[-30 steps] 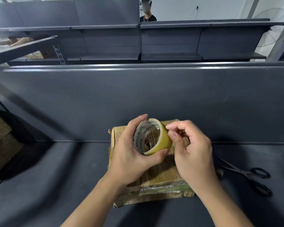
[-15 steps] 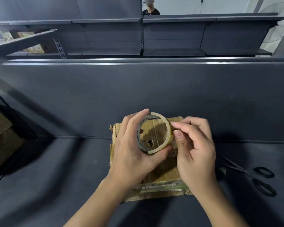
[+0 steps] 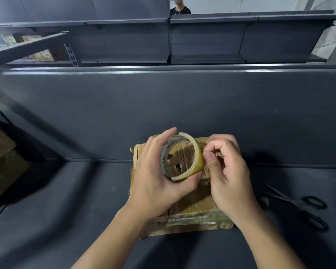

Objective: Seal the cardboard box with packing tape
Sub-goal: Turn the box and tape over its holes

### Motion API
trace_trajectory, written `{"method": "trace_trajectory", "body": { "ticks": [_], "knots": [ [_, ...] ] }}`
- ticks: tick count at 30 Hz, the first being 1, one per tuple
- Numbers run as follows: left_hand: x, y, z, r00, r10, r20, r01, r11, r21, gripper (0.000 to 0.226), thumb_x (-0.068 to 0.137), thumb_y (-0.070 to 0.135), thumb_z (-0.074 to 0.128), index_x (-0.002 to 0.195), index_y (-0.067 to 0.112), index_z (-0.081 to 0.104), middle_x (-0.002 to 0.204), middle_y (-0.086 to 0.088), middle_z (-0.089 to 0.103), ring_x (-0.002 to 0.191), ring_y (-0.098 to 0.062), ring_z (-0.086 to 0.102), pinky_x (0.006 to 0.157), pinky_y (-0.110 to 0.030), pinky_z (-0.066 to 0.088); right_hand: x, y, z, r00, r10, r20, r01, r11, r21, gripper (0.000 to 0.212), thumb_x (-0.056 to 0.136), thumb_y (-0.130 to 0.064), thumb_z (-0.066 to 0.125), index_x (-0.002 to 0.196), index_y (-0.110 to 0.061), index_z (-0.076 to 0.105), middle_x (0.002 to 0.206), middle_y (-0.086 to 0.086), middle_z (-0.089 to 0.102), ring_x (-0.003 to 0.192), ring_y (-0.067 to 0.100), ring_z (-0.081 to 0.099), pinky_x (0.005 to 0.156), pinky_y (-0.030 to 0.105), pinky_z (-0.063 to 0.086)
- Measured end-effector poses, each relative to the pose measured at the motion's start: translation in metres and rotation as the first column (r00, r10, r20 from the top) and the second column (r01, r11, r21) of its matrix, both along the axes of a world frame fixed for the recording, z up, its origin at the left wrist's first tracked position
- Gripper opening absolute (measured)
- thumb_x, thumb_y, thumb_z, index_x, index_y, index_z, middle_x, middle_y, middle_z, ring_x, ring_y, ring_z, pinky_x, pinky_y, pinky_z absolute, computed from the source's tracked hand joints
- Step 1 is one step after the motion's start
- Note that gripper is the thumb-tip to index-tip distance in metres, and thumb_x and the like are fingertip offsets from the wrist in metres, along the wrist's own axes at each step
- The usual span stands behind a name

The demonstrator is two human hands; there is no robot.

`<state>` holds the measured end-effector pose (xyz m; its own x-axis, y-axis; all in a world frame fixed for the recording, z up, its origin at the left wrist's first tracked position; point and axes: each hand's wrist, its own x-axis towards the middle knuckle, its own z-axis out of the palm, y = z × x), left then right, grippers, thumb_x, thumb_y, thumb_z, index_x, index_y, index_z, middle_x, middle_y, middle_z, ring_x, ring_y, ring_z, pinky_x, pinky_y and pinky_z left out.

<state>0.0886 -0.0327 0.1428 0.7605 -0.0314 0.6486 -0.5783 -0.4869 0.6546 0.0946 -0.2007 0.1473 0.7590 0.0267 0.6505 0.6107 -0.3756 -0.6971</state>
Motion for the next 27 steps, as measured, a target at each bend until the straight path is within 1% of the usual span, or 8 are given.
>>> {"method": "trace_trajectory", "body": {
  "ticks": [4, 12, 14, 17, 18, 20, 22, 27],
  "knots": [
    [0.0002, -0.0016, -0.0018, 0.999, -0.032, -0.011, 0.032, 0.999, -0.029, 0.085, 0.066, 0.038, 0.089, 0.139, 0.013, 0.054, 0.125, 0.003, 0.064, 0.117, -0.021, 0.065, 0.098, -0.042, 0.054, -0.0025, 0.0021, -0.0018, 0.999, -0.025, 0.038, 0.027, 0.998, -0.050, 0.016, 0.095, 0.003, 0.045, 0.085, -0.009, 0.049, 0.096, -0.001, 0.047, 0.092, 0.005, 0.051, 0.082, 0.011, 0.038],
    [0.0014, -0.0023, -0.0019, 0.993, -0.060, -0.098, 0.056, 0.997, -0.047, 0.084, 0.065, 0.044, 0.088, 0.138, 0.018, 0.054, 0.124, 0.009, 0.066, 0.118, -0.018, 0.065, 0.099, -0.035, 0.053, -0.0016, 0.0010, -0.0039, 0.998, -0.046, 0.031, 0.048, 0.997, -0.064, 0.016, 0.093, 0.006, 0.043, 0.083, -0.007, 0.047, 0.093, -0.003, 0.045, 0.088, 0.006, 0.049, 0.080, 0.012, 0.037],
    [0.0032, -0.0016, -0.0025, 0.990, -0.040, -0.136, 0.033, 0.998, -0.055, 0.083, 0.064, 0.047, 0.086, 0.137, 0.021, 0.056, 0.124, 0.010, 0.067, 0.117, -0.013, 0.065, 0.099, -0.030, 0.053, -0.0024, 0.0010, -0.0044, 0.998, -0.043, 0.044, 0.045, 0.997, -0.058, 0.017, 0.093, 0.007, 0.042, 0.082, -0.006, 0.047, 0.092, -0.001, 0.045, 0.086, 0.008, 0.048, 0.078, 0.014, 0.037],
    [0.0074, 0.0048, -0.0007, 0.969, 0.036, -0.243, -0.085, 0.977, -0.195, 0.083, 0.058, 0.055, 0.084, 0.133, 0.030, 0.059, 0.120, 0.017, 0.068, 0.113, -0.001, 0.065, 0.096, -0.025, 0.054, -0.0067, 0.0030, -0.0044, 0.996, -0.038, 0.079, 0.041, 0.998, -0.037, 0.018, 0.096, 0.005, 0.040, 0.083, -0.005, 0.047, 0.089, 0.000, 0.045, 0.081, 0.012, 0.047, 0.076, 0.015, 0.037],
    [0.0075, 0.0056, 0.0006, 0.967, 0.034, -0.252, -0.087, 0.976, -0.202, 0.083, 0.058, 0.055, 0.084, 0.133, 0.031, 0.058, 0.121, 0.017, 0.068, 0.114, -0.002, 0.065, 0.097, -0.026, 0.054, -0.0070, 0.0029, -0.0053, 0.997, -0.034, 0.063, 0.034, 0.999, -0.008, 0.016, 0.098, 0.000, 0.042, 0.086, -0.007, 0.049, 0.090, -0.001, 0.046, 0.081, 0.011, 0.048, 0.075, 0.015, 0.037],
    [0.0043, 0.0019, 0.0003, 0.980, -0.013, -0.197, -0.009, 0.994, -0.110, 0.083, 0.062, 0.050, 0.087, 0.136, 0.027, 0.056, 0.124, 0.012, 0.067, 0.118, -0.010, 0.064, 0.099, -0.026, 0.053, -0.0067, 0.0012, -0.0061, 1.000, -0.012, -0.024, 0.014, 0.996, 0.093, 0.009, 0.102, -0.019, 0.048, 0.099, -0.013, 0.054, 0.095, -0.004, 0.053, 0.084, 0.009, 0.054, 0.077, 0.014, 0.041],
    [0.0014, -0.0031, -0.0009, 0.983, -0.042, -0.177, 0.031, 0.997, -0.065, 0.083, 0.065, 0.046, 0.088, 0.138, 0.024, 0.054, 0.126, 0.009, 0.066, 0.119, -0.015, 0.064, 0.100, -0.028, 0.052, -0.0070, 0.0000, -0.0052, 0.993, 0.033, -0.112, -0.011, 0.981, 0.193, 0.021, 0.098, -0.034, 0.056, 0.110, -0.017, 0.057, 0.104, -0.004, 0.059, 0.093, 0.012, 0.060, 0.081, 0.015, 0.045],
    [0.0032, -0.0007, -0.0018, 0.980, -0.035, -0.198, 0.004, 0.988, -0.153, 0.082, 0.064, 0.049, 0.087, 0.136, 0.026, 0.056, 0.124, 0.008, 0.068, 0.118, -0.017, 0.066, 0.100, -0.038, 0.054, -0.0056, -0.0010, -0.0020, 0.996, 0.033, -0.081, -0.016, 0.981, 0.193, 0.013, 0.090, -0.020, 0.068, 0.103, -0.019, 0.068, 0.110, -0.003, 0.062, 0.101, 0.016, 0.064, 0.082, 0.019, 0.049]
  ]
}}
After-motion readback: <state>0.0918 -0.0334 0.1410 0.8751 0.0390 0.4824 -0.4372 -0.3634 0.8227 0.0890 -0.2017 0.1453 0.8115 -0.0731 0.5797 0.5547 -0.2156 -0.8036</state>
